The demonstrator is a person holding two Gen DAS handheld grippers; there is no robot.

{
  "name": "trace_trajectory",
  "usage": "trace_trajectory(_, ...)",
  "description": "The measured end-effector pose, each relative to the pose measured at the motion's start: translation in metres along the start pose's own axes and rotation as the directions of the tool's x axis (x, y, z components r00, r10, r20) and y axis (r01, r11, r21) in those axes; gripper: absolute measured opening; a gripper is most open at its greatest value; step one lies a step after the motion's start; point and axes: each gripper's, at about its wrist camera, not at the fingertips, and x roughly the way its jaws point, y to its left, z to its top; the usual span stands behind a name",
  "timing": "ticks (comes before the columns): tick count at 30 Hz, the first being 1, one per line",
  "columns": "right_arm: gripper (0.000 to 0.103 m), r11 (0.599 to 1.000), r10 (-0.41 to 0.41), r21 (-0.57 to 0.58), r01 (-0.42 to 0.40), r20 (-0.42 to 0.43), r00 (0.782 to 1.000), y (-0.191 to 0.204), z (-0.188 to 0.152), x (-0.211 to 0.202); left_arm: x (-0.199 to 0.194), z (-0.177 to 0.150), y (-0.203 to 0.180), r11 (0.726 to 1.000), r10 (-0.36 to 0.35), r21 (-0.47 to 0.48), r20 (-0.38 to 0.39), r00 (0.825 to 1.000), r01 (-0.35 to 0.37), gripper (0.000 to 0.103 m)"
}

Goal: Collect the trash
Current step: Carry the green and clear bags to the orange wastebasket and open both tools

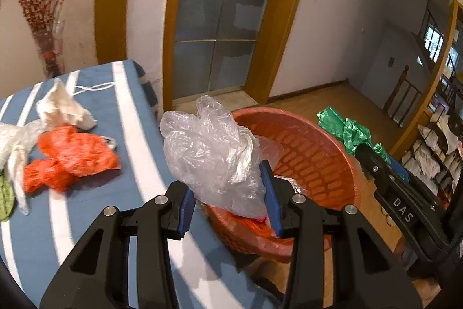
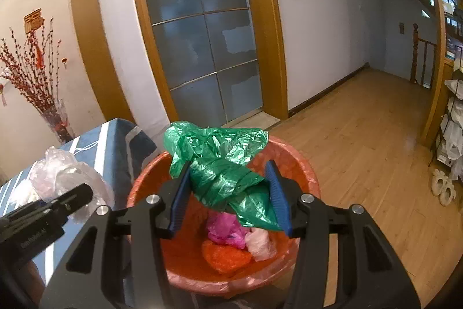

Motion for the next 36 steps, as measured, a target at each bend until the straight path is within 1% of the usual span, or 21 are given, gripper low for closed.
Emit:
trace_trajectory(10,0.05,0.999,0.004,0.037,-0.004,-0.016,1.0,-0.015,0.001,0.016,0.028,0.003,-0.024,0.999,-0.032,0.027,-0.041,0.999,0.033,0.042)
trace_trajectory(16,0.05,0.998,0.024,0.065,-0.023,-0.021,0.999,-0.017,0.002,0.022,0.039,0.005,-0.028,0.998,-0.054,0.038,-0.059,0.997,0.056,0.042)
trace_trajectory(21,0.05,0.996,0.039,0.081,-0.036,-0.026,0.999,-0.019,0.006,0.029,0.047,0.004,-0.028,0.998,-0.058,0.033,-0.074,0.996,0.061,0.042)
trace_trajectory(23,0.052,0.995,0.052,0.089,-0.049,-0.029,0.998,-0.022,0.007,0.032,0.05,0.004,-0.027,0.998,-0.059,0.025,-0.082,0.995,0.061,0.042)
trace_trajectory(26,0.054,0.993,0.064,0.099,-0.061,-0.028,0.998,-0.024,0.009,0.035,0.053,0.003,-0.022,0.998,-0.055,0.017,-0.092,0.994,0.057,0.052)
trace_trajectory(28,0.056,0.994,0.06,0.097,-0.057,-0.027,0.998,-0.024,0.009,0.037,0.053,0.003,-0.019,0.999,-0.047,0.01,-0.09,0.995,0.048,0.063)
trace_trajectory(30,0.06,0.994,0.054,0.096,-0.051,-0.026,0.998,-0.025,0.009,0.038,0.053,0.002,-0.016,0.999,-0.038,0.004,-0.09,0.995,0.039,0.066)
trace_trajectory(34,0.063,0.996,0.04,0.084,-0.037,-0.029,0.999,-0.024,0.007,0.038,0.051,0.0,-0.007,1.0,-0.01,-0.015,-0.1,0.995,0.009,0.07)
trace_trajectory(36,0.069,0.997,0.029,0.069,-0.027,-0.028,0.999,-0.023,0.006,0.037,0.049,-0.001,-0.002,1.0,0.012,-0.018,-0.097,0.995,-0.014,0.074)
